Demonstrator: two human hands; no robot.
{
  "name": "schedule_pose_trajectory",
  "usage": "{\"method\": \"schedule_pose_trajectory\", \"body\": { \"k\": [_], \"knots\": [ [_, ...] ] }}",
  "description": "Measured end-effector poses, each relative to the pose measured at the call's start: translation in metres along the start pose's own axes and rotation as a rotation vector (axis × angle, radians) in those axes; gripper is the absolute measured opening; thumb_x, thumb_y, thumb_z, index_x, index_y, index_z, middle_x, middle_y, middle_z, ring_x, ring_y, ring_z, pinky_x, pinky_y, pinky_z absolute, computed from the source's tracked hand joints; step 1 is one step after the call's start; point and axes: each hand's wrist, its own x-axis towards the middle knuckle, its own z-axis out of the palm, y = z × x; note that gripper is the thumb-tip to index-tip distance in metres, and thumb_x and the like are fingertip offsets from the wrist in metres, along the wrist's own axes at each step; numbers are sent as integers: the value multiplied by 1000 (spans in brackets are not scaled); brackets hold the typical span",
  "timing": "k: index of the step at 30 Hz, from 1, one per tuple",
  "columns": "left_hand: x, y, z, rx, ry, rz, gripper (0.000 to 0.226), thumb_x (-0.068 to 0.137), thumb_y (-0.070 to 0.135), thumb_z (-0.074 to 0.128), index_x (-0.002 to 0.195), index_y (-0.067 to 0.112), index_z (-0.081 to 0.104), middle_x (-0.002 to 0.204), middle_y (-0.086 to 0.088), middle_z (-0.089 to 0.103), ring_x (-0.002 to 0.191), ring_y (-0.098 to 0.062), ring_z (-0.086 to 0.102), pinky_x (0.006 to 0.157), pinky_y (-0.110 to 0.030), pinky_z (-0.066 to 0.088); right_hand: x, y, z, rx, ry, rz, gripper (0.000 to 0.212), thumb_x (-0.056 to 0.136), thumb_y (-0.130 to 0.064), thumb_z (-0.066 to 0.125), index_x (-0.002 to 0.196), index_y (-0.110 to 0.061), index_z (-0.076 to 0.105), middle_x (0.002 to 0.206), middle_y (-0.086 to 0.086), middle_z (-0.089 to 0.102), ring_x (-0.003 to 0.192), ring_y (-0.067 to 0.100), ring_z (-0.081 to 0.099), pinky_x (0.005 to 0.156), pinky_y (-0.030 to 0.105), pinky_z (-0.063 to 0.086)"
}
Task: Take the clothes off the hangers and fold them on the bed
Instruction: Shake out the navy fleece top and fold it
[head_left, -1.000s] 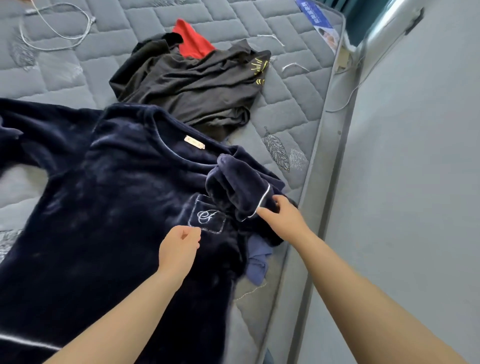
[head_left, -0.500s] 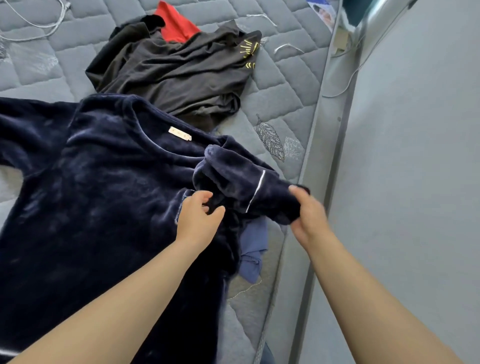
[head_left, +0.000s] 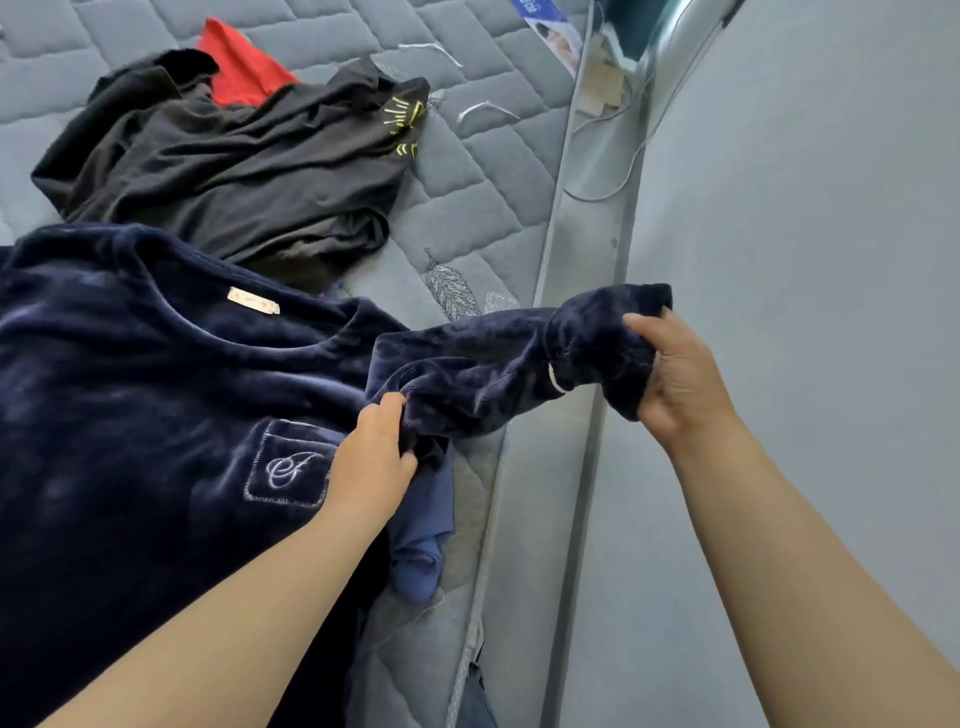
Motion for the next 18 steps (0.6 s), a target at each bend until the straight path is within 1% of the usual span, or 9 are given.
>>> {"method": "schedule_pose_trajectory", "body": {
  "k": [1,2,4,7,9,11,14,16,18],
  "knots": [
    [1,0,-1,34,10,7,23,82,13,59,97,17,42,97,-3,43,79,-32,54,65,-38,41,0,0,1,-10,0,-4,23,92,-3,50,108,-11,64,91,7,67,81,20,65,62,23,53],
    [1,-3,-2,55,20,-5,16,82,13,56,86,15,41,90,-3,42,74,-31,52,62,-37,38,-1,-1,2,-21,3,-16,21,91,-2,51,104,-12,65,86,6,67,76,18,65,58,22,52],
    [-4,-14,-6,47,43,-64,23,81,11,56,70,15,37,80,-2,41,65,-28,47,58,-36,34,0,-6,4,-8,37,-70,23,90,1,51,105,-8,66,83,6,67,74,18,64,60,24,52],
    [-20,-35,-12,24,50,-89,31,79,8,59,62,16,35,73,-1,42,62,-25,46,59,-37,36,1,-24,9,105,106,-158,27,90,4,49,112,-2,64,84,8,66,74,20,64,68,30,54],
    [-27,-45,-15,23,53,-85,30,80,7,60,62,14,38,73,-1,45,65,-25,46,63,-37,39,-1,-34,21,106,60,-202,27,91,5,48,110,-4,65,81,7,67,72,19,65,66,29,54],
    [-31,-50,-22,22,63,-116,26,82,10,60,64,13,41,76,-1,47,70,-24,46,64,-34,40,-6,-39,42,57,-18,-234,26,92,6,46,107,-4,65,80,5,67,72,17,65,66,28,54],
    [-36,-55,-40,23,35,-121,26,82,23,66,68,17,45,86,3,47,74,-18,51,65,-30,42,-19,-42,82,-28,-97,-253,27,92,8,45,110,-1,64,84,8,65,76,18,62,73,29,53],
    [-40,-59,-54,-21,38,-84,29,76,34,74,79,21,48,93,7,47,80,-14,52,68,-26,42,-32,-45,114,-102,-178,-271,27,92,8,46,111,-1,63,91,12,64,83,23,60,78,32,52],
    [-46,-59,-69,-152,77,-26,43,71,39,79,98,25,49,103,12,46,91,-9,52,74,-23,43,-49,-48,149,-181,-309,-295,28,91,9,47,107,-6,66,91,13,65,85,24,58,80,36,50]
  ]
}}
